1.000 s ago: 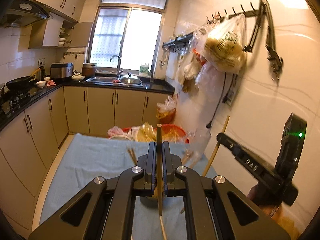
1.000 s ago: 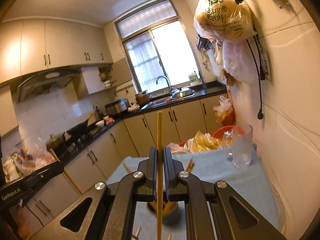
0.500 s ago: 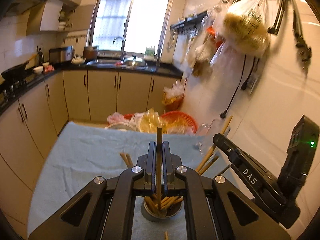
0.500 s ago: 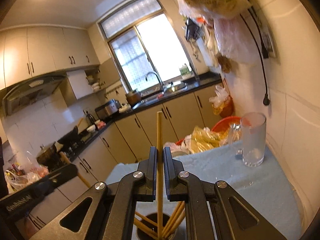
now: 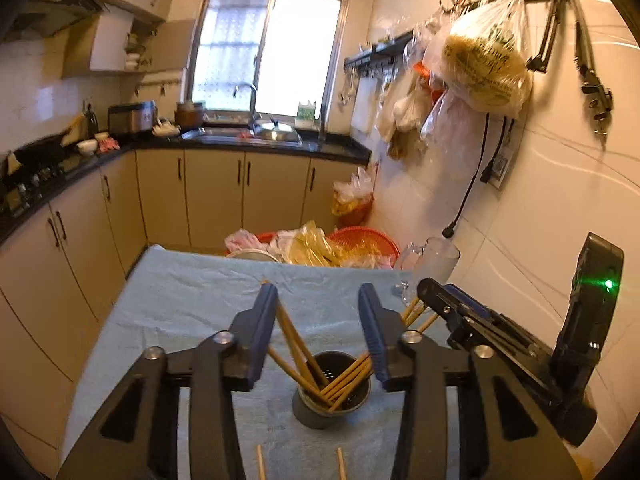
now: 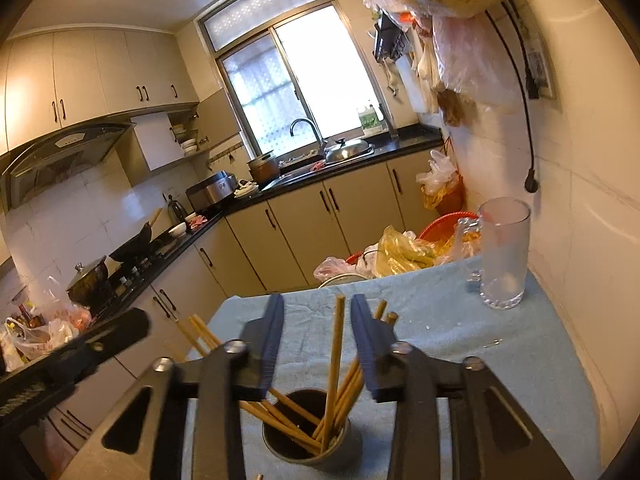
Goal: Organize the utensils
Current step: 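Lower the chopsticks into the holder and open both tools, then move both open tools down to the last two chopsticks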
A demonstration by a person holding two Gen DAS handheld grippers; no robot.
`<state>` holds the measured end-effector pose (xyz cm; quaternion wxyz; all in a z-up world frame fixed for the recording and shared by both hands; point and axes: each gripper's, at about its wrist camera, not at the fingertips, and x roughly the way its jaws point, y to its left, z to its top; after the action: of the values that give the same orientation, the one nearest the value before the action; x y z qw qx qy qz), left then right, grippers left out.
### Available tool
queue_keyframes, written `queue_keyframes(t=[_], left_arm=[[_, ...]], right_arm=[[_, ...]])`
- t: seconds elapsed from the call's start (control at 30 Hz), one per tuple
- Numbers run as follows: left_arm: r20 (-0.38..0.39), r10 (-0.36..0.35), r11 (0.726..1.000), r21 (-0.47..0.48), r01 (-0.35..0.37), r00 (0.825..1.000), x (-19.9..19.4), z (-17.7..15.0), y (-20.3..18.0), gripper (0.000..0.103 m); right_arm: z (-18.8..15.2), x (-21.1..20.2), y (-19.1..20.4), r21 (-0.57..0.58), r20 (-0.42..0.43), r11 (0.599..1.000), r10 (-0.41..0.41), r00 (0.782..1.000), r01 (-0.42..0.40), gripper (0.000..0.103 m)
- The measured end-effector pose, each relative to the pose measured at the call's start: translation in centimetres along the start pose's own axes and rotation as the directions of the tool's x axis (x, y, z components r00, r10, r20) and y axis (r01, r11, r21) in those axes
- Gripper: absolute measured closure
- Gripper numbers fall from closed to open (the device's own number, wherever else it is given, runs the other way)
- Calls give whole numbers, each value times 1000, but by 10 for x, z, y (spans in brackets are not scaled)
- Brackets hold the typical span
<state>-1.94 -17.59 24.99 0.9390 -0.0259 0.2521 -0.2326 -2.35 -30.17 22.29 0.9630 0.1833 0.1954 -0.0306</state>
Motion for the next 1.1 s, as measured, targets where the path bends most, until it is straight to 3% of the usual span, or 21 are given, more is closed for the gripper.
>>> queue_keyframes(t=[0.2,0.43,0.6,0.73,0.9,1.0,1.1], left_arm=[[44,32,999,-13,-32,999,-55,-18,6,43],[38,58,996,-71,-55,998,-103,-49,22,37],[-22,75,991,-105,-77,997,-115,-83,35,37],[-89,91,989,-112,-100,992,-113,-109,46,37],[-193,131,981,-116,-155,972,-97,-146,61,37],[-257,139,976,-125,-176,956,-83,-169,69,37],[-334,139,976,-112,-186,932,-64,-196,69,37]], right_arm=[[-4,-38,6,-65,-1,998,-24,1000,24,54],[-24,-86,3,-155,-48,986,-66,997,58,42],[-51,-116,-13,-205,-108,973,-133,985,109,38],[-75,-136,-32,-269,-166,949,-212,963,162,36],[-113,-149,-48,-405,-232,887,-336,913,224,31],[-137,-145,-51,-416,-300,888,-336,893,195,31],[-163,-134,-49,-374,-382,919,-275,882,125,31]])
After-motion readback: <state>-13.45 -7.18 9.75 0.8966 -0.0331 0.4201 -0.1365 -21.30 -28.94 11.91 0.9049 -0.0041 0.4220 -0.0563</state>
